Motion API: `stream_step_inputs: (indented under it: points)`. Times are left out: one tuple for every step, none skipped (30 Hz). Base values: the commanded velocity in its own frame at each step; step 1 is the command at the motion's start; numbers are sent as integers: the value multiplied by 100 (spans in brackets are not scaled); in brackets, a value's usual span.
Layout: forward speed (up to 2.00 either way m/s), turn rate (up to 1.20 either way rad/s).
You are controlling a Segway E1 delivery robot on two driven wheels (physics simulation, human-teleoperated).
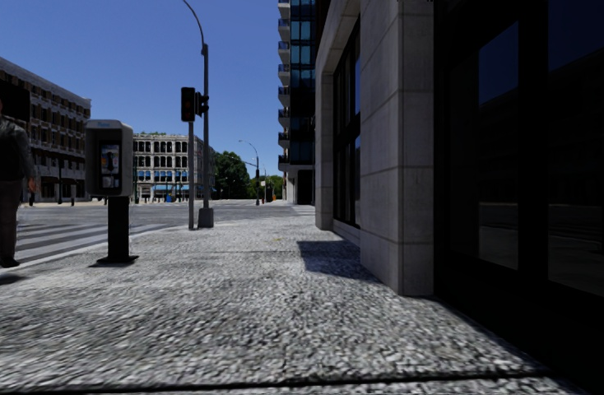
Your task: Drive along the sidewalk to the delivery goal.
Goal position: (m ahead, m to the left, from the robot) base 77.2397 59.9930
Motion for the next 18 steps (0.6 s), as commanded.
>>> stream_step_inputs:
  points:
    - [193,0]
    - [193,0]
    - [193,0]
    - [193,0]
    - [193,0]
    - [193,0]
    - [193,0]
    - [193,0]
    - [193,0]
    - [193,0]
    - [193,0]
    - [194,0]
    - [194,0]
    - [194,0]
    - [194,0]
    - [194,0]
    - [194,0]
    - [193,0]
